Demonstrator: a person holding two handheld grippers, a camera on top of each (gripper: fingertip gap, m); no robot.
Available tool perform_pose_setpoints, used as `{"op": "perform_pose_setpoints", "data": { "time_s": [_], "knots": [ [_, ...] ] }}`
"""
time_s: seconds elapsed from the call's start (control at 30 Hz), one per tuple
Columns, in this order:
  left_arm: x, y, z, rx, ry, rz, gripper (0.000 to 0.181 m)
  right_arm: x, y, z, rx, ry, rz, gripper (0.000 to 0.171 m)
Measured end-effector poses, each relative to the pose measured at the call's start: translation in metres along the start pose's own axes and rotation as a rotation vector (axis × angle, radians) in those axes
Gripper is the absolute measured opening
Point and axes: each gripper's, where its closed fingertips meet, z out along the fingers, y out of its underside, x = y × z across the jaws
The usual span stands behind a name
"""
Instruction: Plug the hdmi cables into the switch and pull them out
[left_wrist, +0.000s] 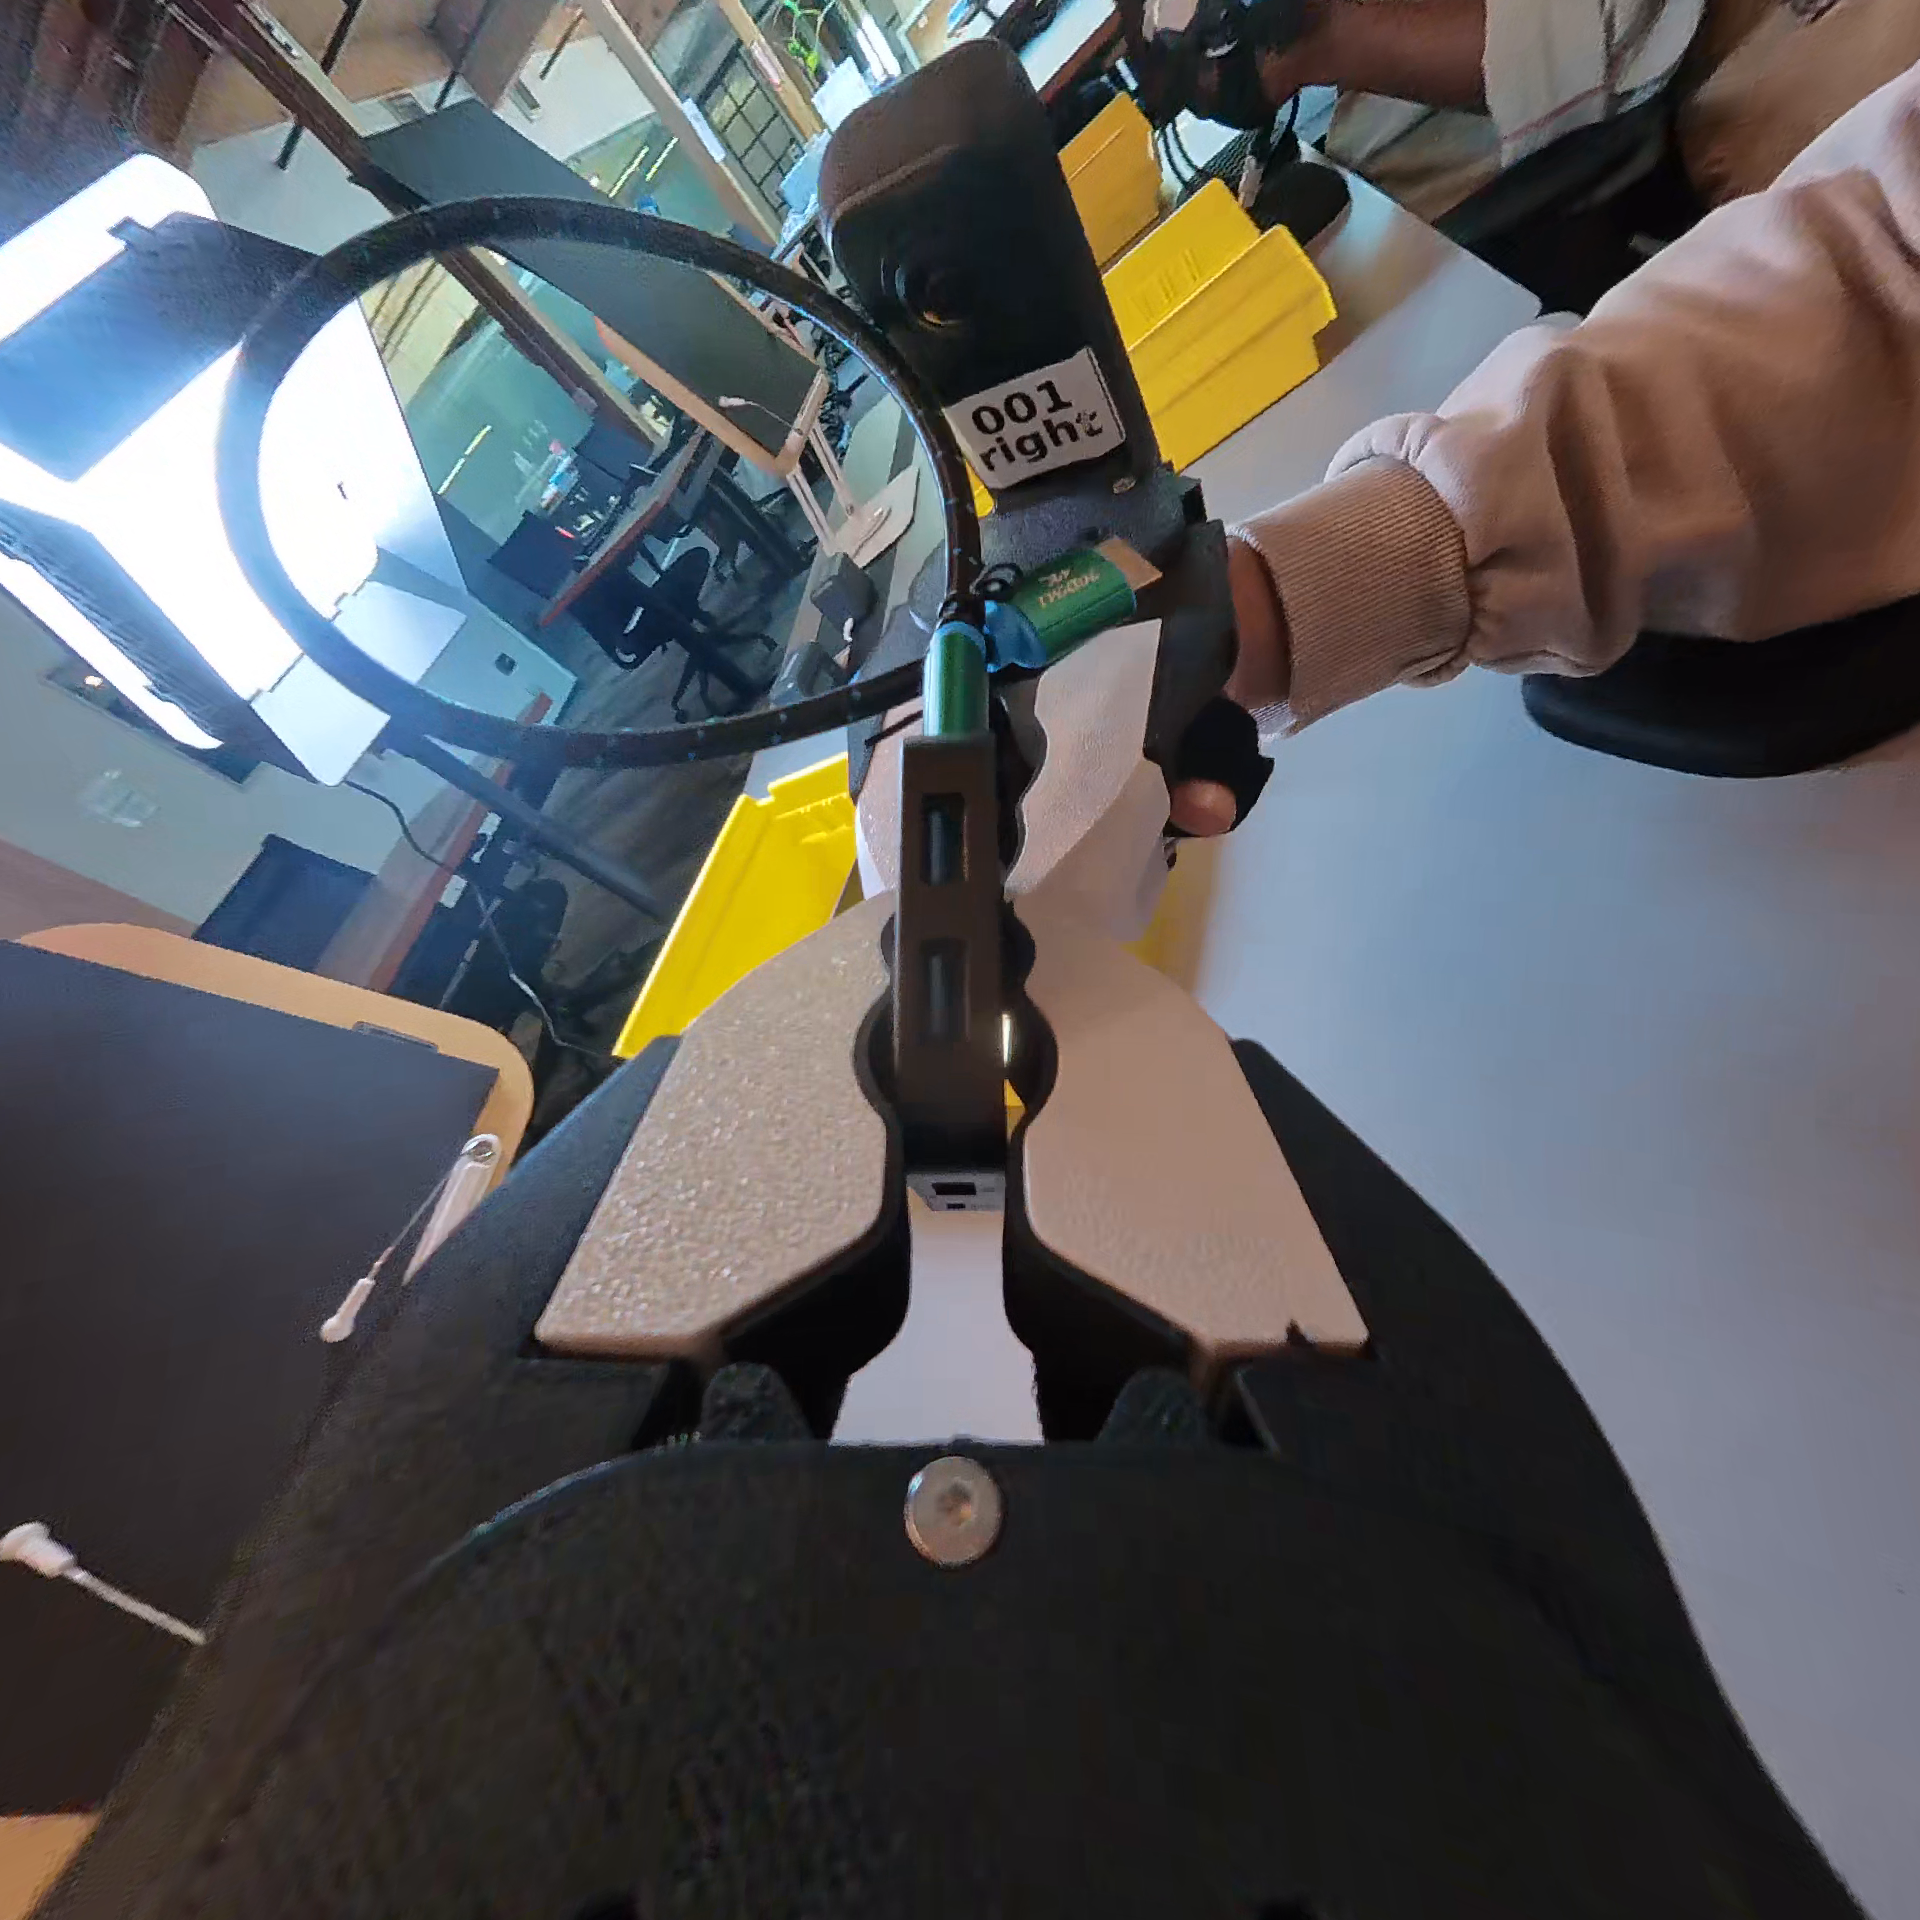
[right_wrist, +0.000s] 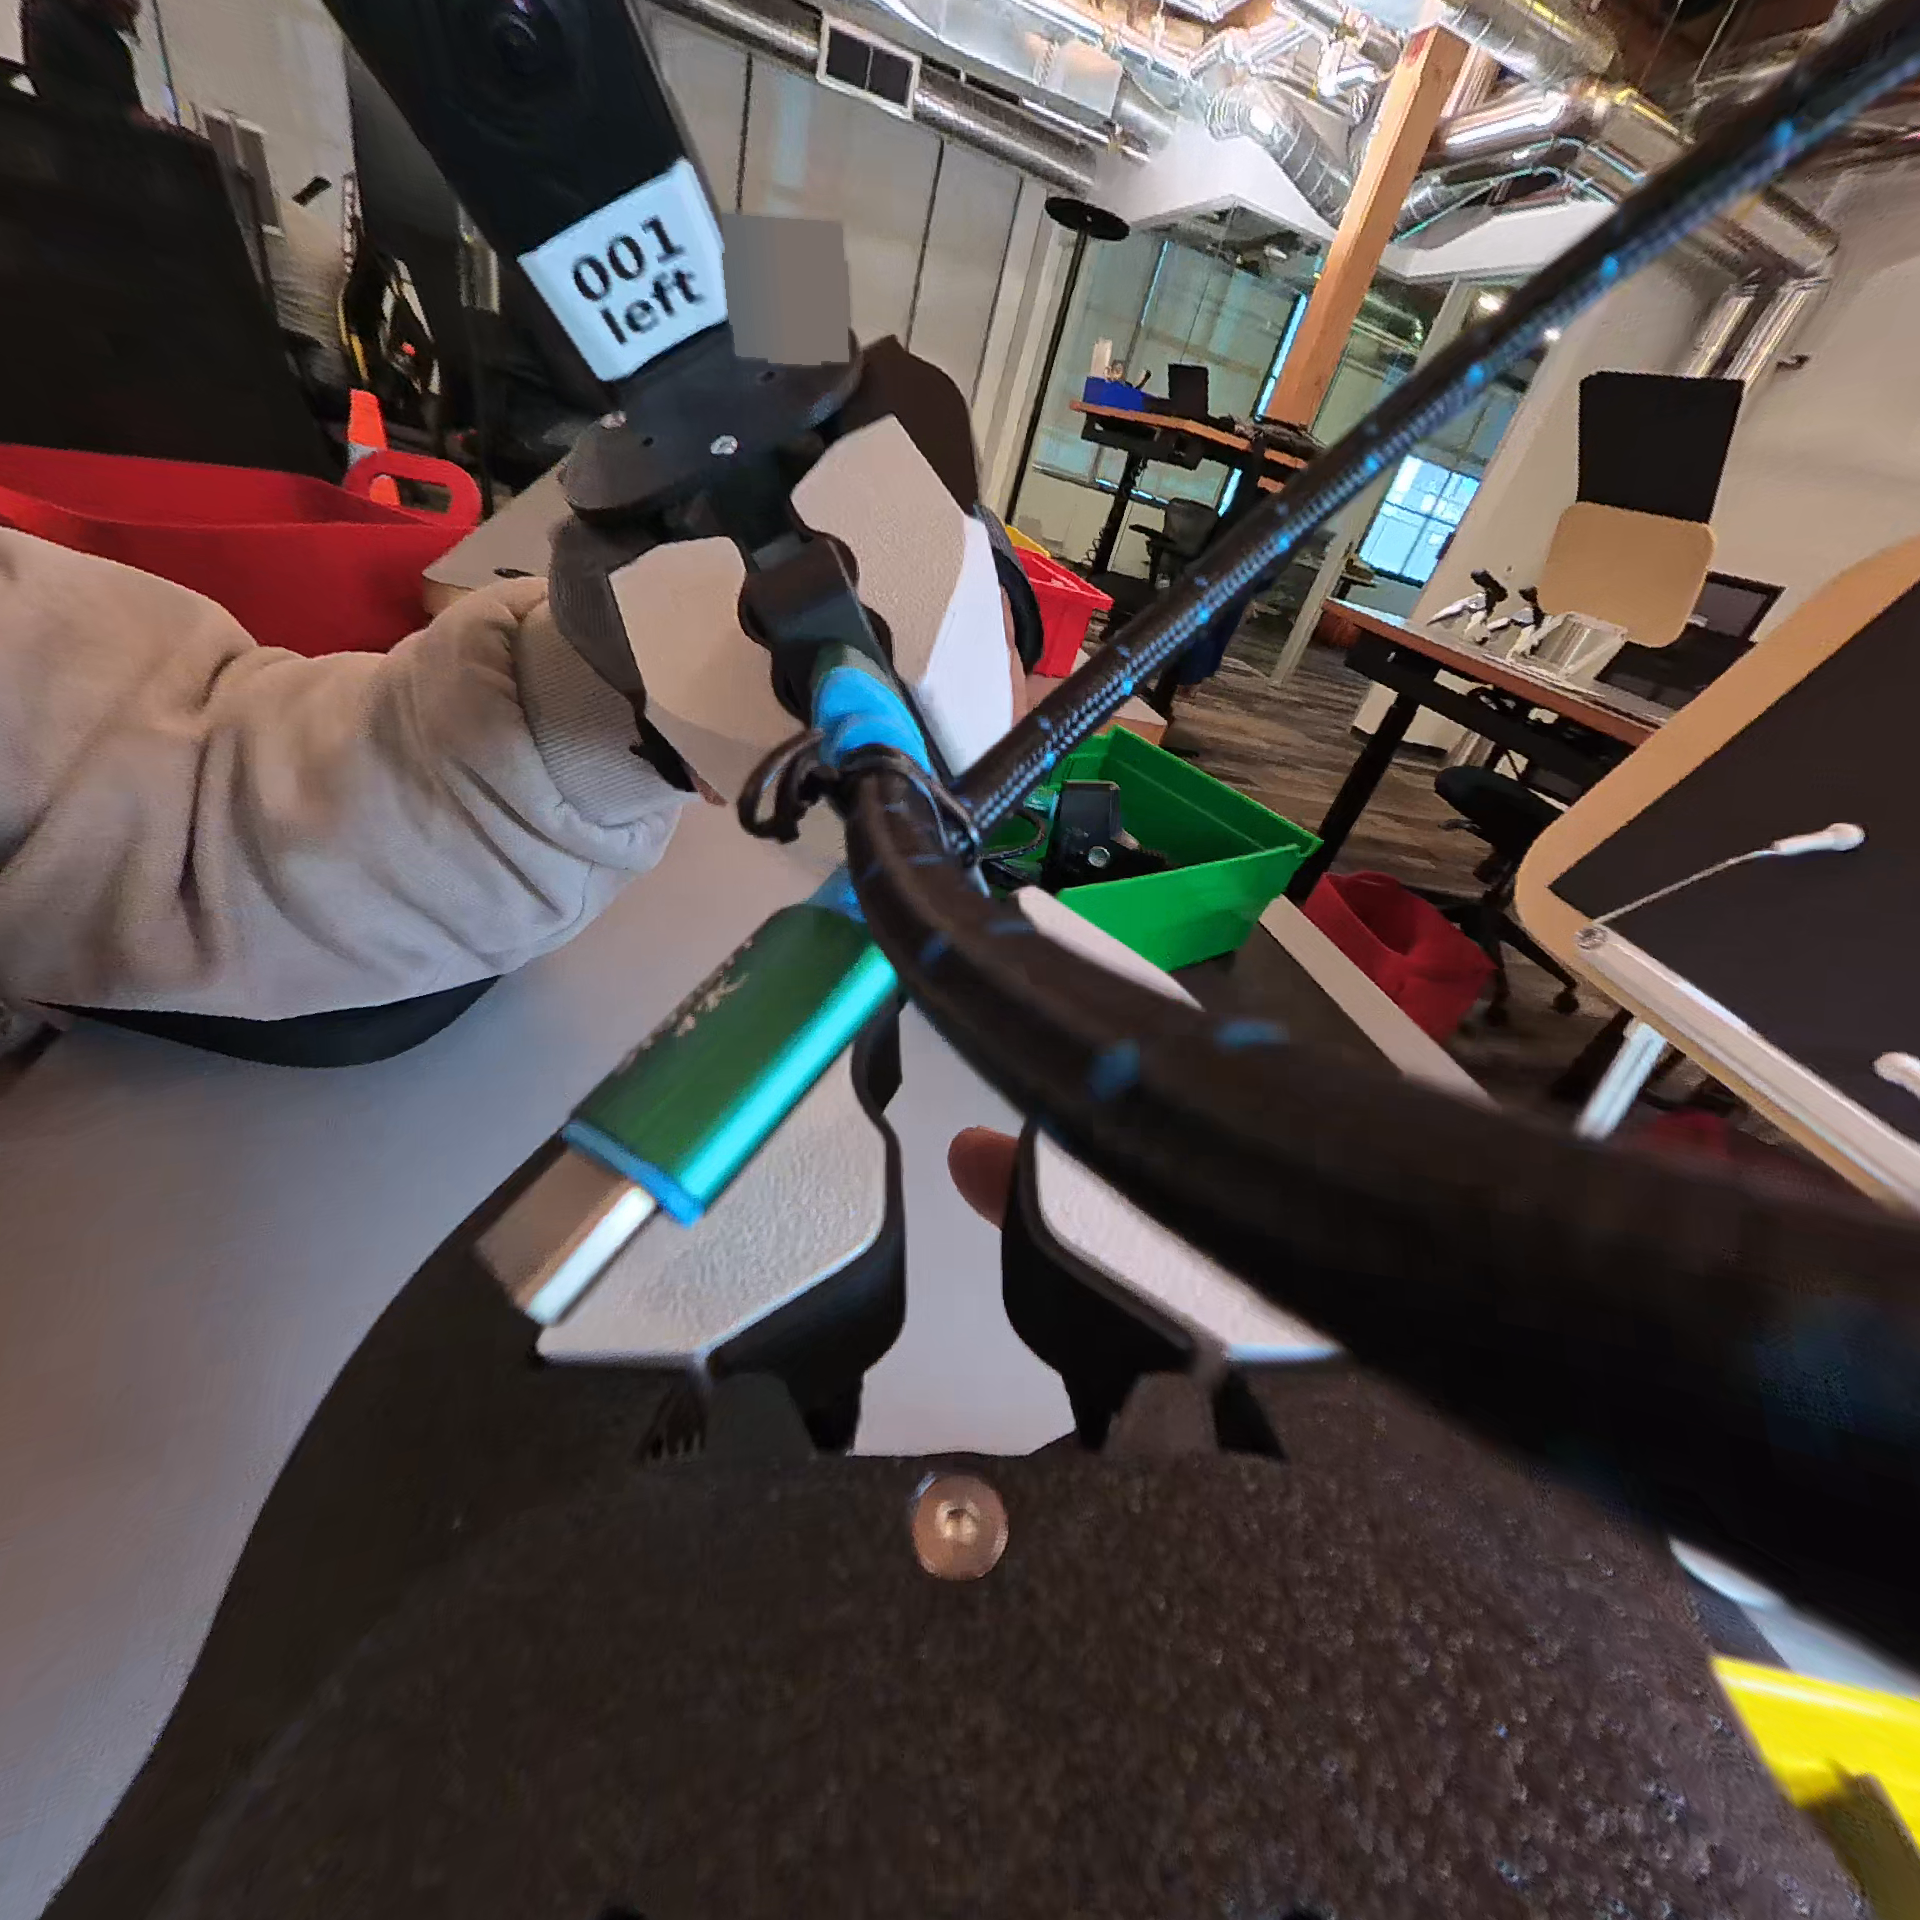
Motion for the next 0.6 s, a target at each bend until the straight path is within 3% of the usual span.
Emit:
{"op": "perform_pose_setpoints", "data": {
  "time_s": [0.03, 0.23, 0.37, 0.47, 0.6],
  "knots": [
    [-0.003, 0.0, -0.002, -0.009, -0.019, 0.012, 0.014, 0.003, 0.001, -0.002, -0.01, 0.015, -0.01, 0.013],
    [-0.042, 0.007, -0.041, -0.056, -0.199, 0.015, 0.014, 0.045, 0.015, -0.036, -0.12, 0.176, -0.07, 0.016],
    [-0.061, 0.024, -0.061, -0.189, -0.315, 0.094, 0.014, 0.076, -0.005, -0.073, -0.138, 0.363, -0.158, 0.017],
    [-0.051, 0.026, -0.053, -0.194, -0.263, 0.12, 0.014, 0.075, -0.026, -0.084, -0.148, 0.414, -0.239, 0.017],
    [-0.03, 0.025, -0.025, -0.208, -0.173, 0.166, 0.014, 0.05, -0.024, -0.064, -0.285, 0.357, -0.397, 0.022]
  ]
}}
